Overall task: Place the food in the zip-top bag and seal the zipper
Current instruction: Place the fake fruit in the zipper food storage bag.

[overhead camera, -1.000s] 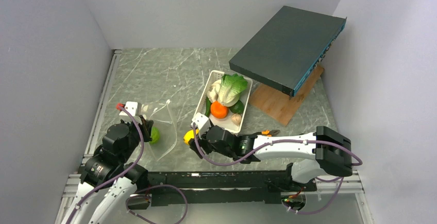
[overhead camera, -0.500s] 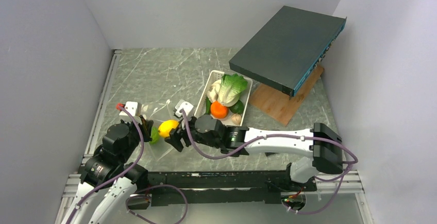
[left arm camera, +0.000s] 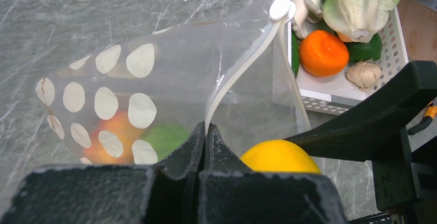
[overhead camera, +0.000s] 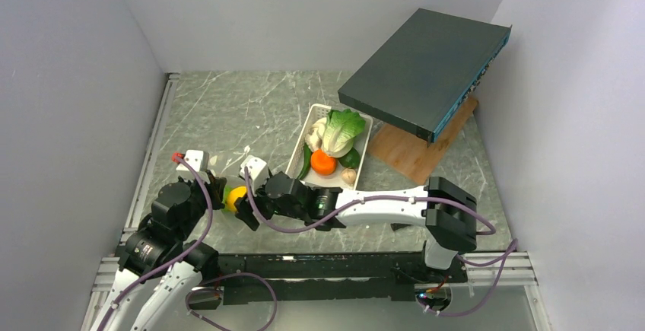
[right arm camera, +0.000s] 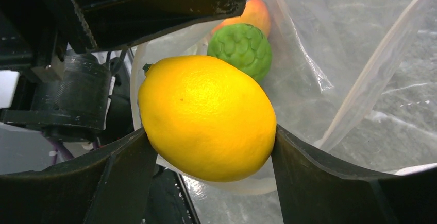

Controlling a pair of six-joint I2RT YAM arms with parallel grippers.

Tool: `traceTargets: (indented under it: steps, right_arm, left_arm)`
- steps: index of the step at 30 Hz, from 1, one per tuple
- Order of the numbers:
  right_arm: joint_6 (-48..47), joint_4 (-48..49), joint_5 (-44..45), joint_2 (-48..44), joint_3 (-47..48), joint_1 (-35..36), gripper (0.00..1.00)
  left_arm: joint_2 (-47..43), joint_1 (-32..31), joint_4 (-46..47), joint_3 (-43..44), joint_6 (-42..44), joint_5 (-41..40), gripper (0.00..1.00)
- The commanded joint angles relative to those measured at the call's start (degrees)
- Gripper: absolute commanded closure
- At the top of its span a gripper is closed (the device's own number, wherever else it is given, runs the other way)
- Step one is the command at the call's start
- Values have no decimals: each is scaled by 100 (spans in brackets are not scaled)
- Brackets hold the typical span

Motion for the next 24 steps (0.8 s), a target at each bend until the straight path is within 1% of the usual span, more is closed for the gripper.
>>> traceTargets:
  steps: [1, 2, 4, 8, 12, 15, 17, 20, 21, 23, 24]
  right_arm:
    - [92, -79, 289, 41, 495, 21, 18]
    - [94, -54, 337, 27, 481, 20, 13]
    - [69, 71, 414, -5, 373, 11, 8]
    - [110, -215, 633, 48, 560, 11, 5]
    - [133, -320, 702, -160, 526, 14, 5]
    - [351, -713, 929, -413, 584, 11, 8]
    - [704, -1090, 1300, -568, 611, 5, 10]
    - [1740, -1460, 1855, -746, 387, 8, 13]
    - [2100, -1360, 1865, -768, 223, 6, 13]
    - [2257, -746, 1634, -715, -131, 44, 16]
    - [2322, -674, 1659, -637, -166, 57, 16]
  left_arm:
    - [8, -31, 215, 82, -30, -15, 100]
    - [10, -26, 223, 89, -26, -2, 100]
    - [14, -34, 211, 99, -13, 39, 100]
    - [-25, -32, 224, 82, -21, 2, 100]
    - [4, -37, 215, 91, -34, 1, 100]
    - [30, -37, 160, 78, -189, -218, 100]
    - [116, -37, -63, 210, -345, -355, 100]
    - [245, -37, -405, 506, -773, -609, 100]
    - [299, -37, -436, 560, -879, -611, 100]
    - [374, -36, -442, 620, -1087, -477, 100]
    - [408, -37, -435, 638, -1190, -376, 100]
